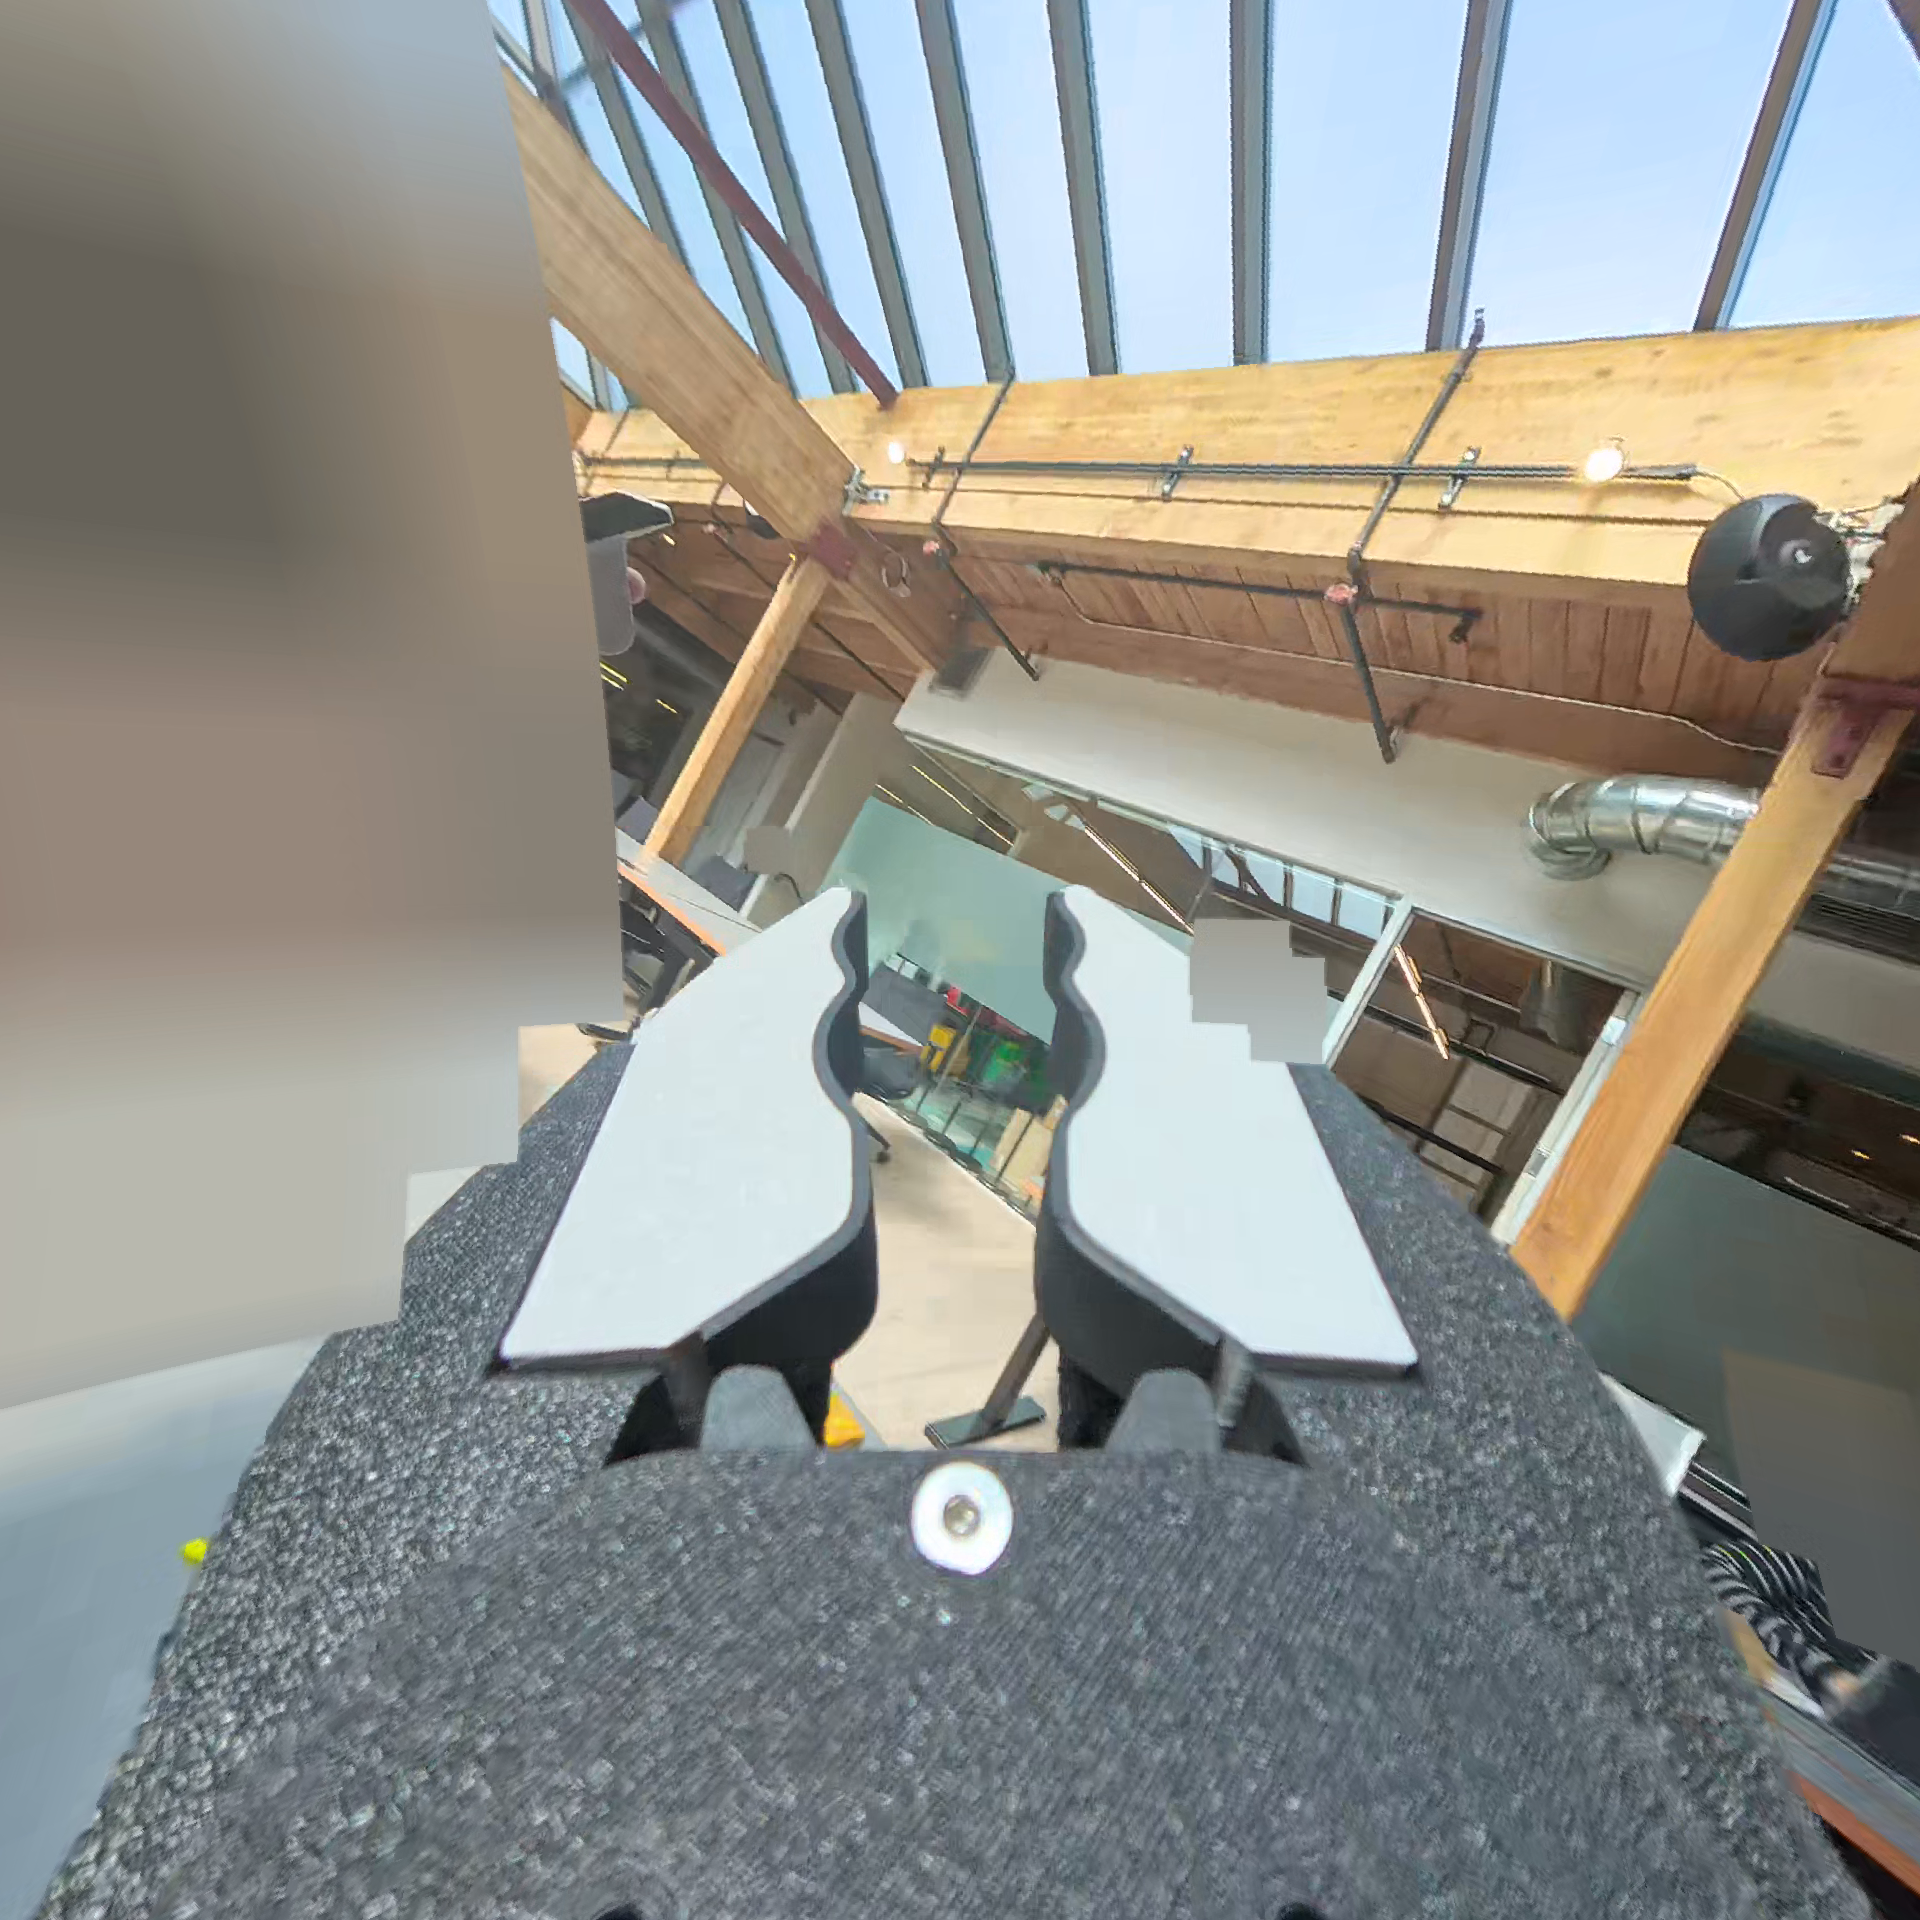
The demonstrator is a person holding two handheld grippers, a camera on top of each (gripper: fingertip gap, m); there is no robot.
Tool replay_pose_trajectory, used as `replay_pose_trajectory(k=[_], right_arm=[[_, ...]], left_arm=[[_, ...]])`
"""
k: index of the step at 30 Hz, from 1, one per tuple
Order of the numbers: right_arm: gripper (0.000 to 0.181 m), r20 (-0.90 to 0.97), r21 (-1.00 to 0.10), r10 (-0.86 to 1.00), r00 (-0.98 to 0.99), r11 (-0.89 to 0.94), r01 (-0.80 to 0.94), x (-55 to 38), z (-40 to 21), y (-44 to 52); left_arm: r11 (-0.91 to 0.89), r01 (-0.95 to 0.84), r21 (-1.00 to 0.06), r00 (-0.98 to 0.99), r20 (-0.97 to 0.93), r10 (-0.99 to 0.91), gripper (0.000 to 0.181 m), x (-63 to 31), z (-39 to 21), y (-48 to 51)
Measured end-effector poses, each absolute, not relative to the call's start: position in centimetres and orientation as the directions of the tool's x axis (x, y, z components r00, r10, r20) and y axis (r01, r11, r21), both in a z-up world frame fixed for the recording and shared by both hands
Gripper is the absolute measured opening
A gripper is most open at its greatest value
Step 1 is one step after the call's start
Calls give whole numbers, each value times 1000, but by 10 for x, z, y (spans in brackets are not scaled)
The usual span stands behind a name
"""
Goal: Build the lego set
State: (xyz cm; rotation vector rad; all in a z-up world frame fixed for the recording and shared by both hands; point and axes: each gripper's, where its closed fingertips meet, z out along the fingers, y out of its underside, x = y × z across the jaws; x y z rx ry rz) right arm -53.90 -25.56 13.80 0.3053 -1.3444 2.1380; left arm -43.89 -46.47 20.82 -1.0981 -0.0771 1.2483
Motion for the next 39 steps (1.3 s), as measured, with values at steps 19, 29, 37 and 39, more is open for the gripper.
replay_pose_trajectory(k=[19,29,37,39], right_arm=[[29,217,-928,101,-971,-285,-238,-527,-26,-267],[29,22,-948,218,-976,-304,-89,-515,-112,-242],[30,-20,-952,432,-902,-283,-114,-507,-182,-178],[30,-11,-935,472,-881,-316,-158,-515,-181,-163]], left_arm=[[-175,-807,-564,198,-537,820,63,-354,293,-454],[-152,-595,-790,432,-473,768,67,-387,200,-434],[153,-264,-952,705,-82,704,63,-503,-130,-348],[105,-240,-965,708,-100,699,62,-526,-166,-325]])
